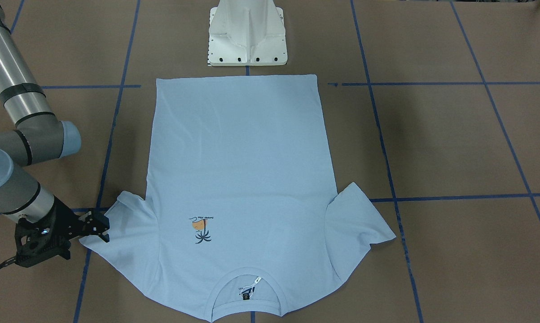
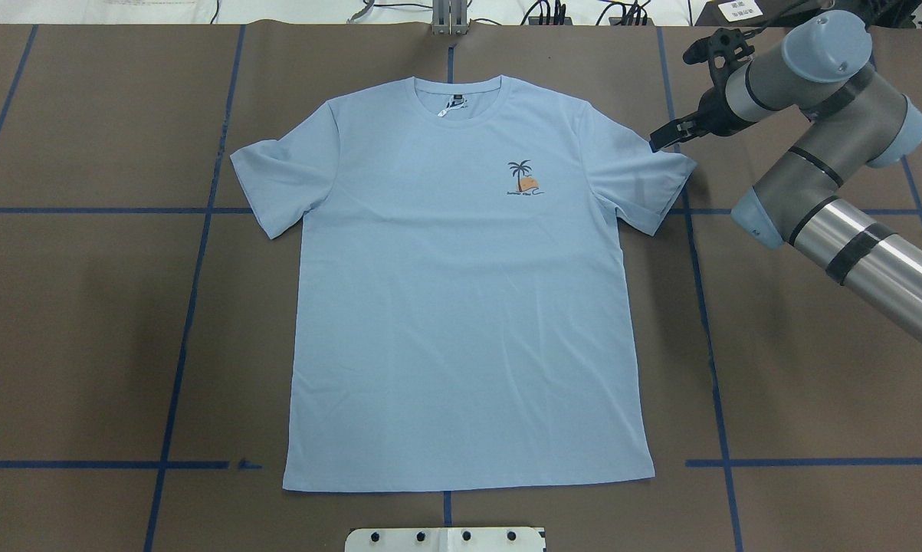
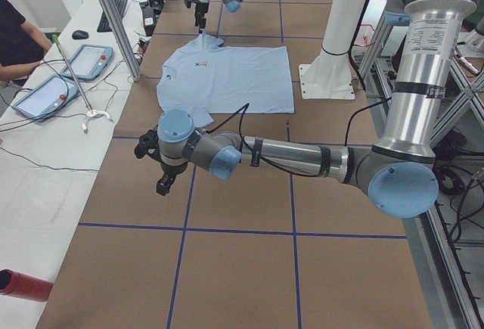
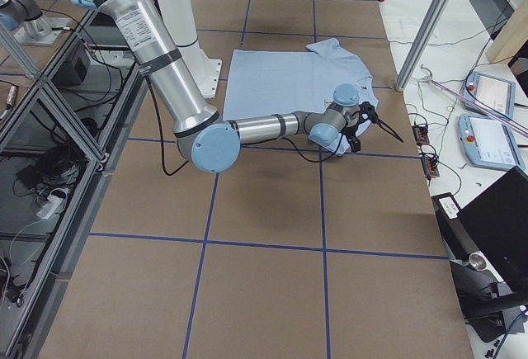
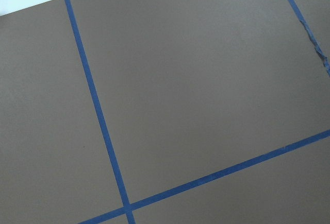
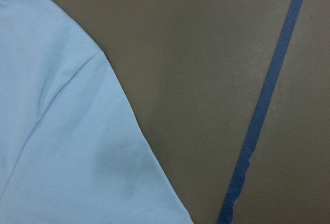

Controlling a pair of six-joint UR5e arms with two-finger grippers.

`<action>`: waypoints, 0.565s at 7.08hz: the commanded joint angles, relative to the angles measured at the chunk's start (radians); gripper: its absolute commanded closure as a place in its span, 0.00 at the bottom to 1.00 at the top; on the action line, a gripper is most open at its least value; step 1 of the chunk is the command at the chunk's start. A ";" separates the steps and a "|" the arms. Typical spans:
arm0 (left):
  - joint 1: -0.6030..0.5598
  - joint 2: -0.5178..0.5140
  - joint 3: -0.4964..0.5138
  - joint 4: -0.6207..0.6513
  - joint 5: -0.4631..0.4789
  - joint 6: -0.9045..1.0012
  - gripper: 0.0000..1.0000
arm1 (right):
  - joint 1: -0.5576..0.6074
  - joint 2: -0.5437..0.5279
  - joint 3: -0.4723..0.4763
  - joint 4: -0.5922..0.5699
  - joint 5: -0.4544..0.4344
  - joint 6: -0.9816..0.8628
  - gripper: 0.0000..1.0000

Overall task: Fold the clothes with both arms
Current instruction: 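Move the right gripper to the sleeve nearest it and grasp its edge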

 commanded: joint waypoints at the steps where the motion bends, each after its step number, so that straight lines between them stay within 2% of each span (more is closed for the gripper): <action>1: 0.000 0.002 0.003 -0.004 -0.002 0.000 0.00 | -0.003 -0.007 -0.014 0.010 0.001 0.014 0.00; 4: 0.000 0.002 0.000 -0.004 -0.002 0.000 0.00 | -0.003 -0.038 -0.004 0.010 0.008 0.015 0.01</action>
